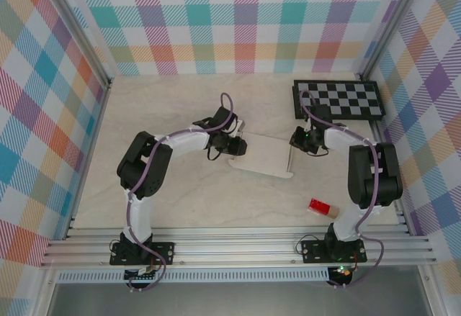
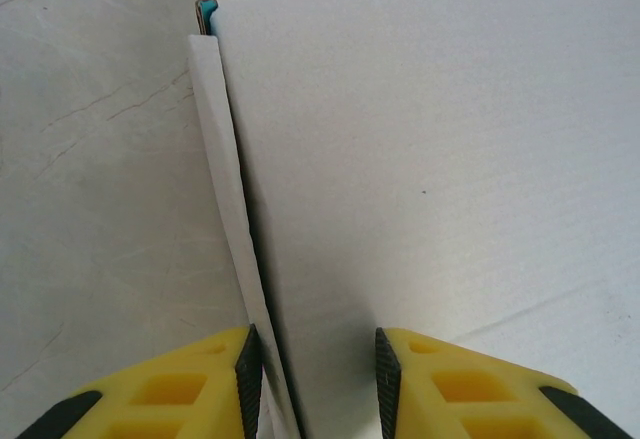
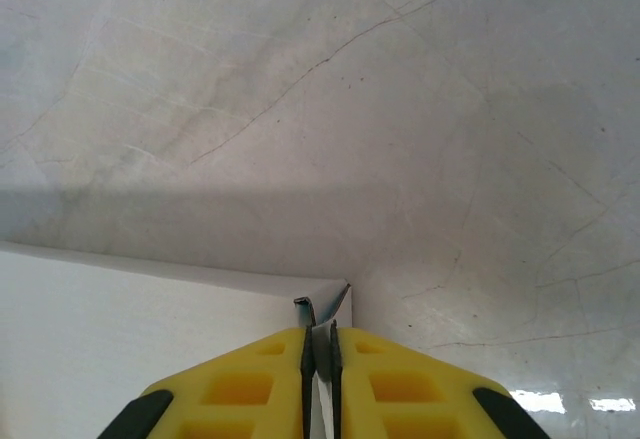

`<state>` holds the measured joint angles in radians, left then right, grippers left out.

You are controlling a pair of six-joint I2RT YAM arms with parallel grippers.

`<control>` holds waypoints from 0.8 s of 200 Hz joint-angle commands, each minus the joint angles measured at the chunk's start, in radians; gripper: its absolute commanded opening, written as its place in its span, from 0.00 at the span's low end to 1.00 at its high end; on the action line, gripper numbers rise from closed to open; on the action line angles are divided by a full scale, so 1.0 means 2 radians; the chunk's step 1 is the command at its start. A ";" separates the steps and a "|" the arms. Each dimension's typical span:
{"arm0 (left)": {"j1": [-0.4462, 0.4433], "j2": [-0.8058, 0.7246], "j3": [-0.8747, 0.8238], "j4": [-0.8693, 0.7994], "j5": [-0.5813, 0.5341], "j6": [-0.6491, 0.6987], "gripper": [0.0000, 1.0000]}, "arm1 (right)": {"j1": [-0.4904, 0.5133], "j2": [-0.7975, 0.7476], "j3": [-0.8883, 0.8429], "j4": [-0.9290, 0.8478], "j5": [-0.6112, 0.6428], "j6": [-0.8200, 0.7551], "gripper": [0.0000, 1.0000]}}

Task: Fold the paper box

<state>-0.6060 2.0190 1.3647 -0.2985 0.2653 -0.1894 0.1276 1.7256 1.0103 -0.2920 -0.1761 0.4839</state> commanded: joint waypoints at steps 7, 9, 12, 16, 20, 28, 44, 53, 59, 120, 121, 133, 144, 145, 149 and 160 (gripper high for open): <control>-0.002 0.029 0.006 -0.033 0.006 0.000 0.36 | 0.007 0.007 0.004 0.006 -0.021 0.022 0.11; -0.003 0.029 0.006 -0.033 0.006 0.000 0.36 | 0.008 0.007 0.003 0.005 -0.021 0.024 0.10; -0.003 0.029 0.007 -0.032 0.007 -0.001 0.36 | 0.009 0.009 0.002 0.006 -0.020 0.026 0.09; -0.004 0.031 0.009 -0.032 0.007 -0.002 0.35 | 0.012 0.009 0.001 0.006 -0.019 0.030 0.09; -0.005 0.032 0.010 -0.032 0.008 -0.003 0.35 | 0.015 0.011 0.000 0.006 -0.018 0.035 0.09; -0.008 0.034 0.013 -0.031 0.008 -0.004 0.35 | 0.020 0.012 -0.002 0.006 -0.016 0.045 0.08; -0.013 0.037 0.018 -0.031 0.008 -0.009 0.35 | 0.036 0.015 -0.004 0.008 -0.011 0.069 0.08; -0.016 0.039 0.021 -0.031 0.009 -0.010 0.35 | 0.046 0.016 -0.002 0.008 -0.005 0.083 0.10; -0.018 0.040 0.024 -0.030 0.008 -0.011 0.35 | 0.054 0.017 0.000 0.008 -0.001 0.090 0.11; -0.034 0.047 0.031 -0.028 0.008 -0.019 0.34 | 0.081 0.014 -0.015 0.019 0.028 0.172 0.18; -0.034 0.046 0.031 -0.028 0.007 -0.019 0.34 | 0.081 0.013 -0.015 0.020 0.028 0.173 0.18; -0.034 0.047 0.030 -0.026 0.004 -0.022 0.34 | 0.082 0.008 -0.018 0.020 0.028 0.178 0.19; -0.034 0.047 0.030 -0.028 -0.002 -0.023 0.34 | 0.081 0.003 -0.015 0.008 0.029 0.176 0.24; -0.034 0.047 0.030 -0.028 -0.002 -0.023 0.34 | 0.081 0.003 -0.014 0.007 0.029 0.174 0.25; -0.033 0.047 0.031 -0.030 -0.003 -0.023 0.34 | 0.081 0.000 -0.011 -0.001 0.030 0.169 0.27; -0.026 0.047 0.033 -0.037 -0.003 -0.024 0.34 | 0.080 -0.011 0.001 -0.027 0.041 0.142 0.33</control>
<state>-0.6220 2.0468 1.4261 -0.3679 0.2413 -0.2203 0.2348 1.7176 1.0096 -0.2398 0.0055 0.7837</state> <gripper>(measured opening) 0.346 0.285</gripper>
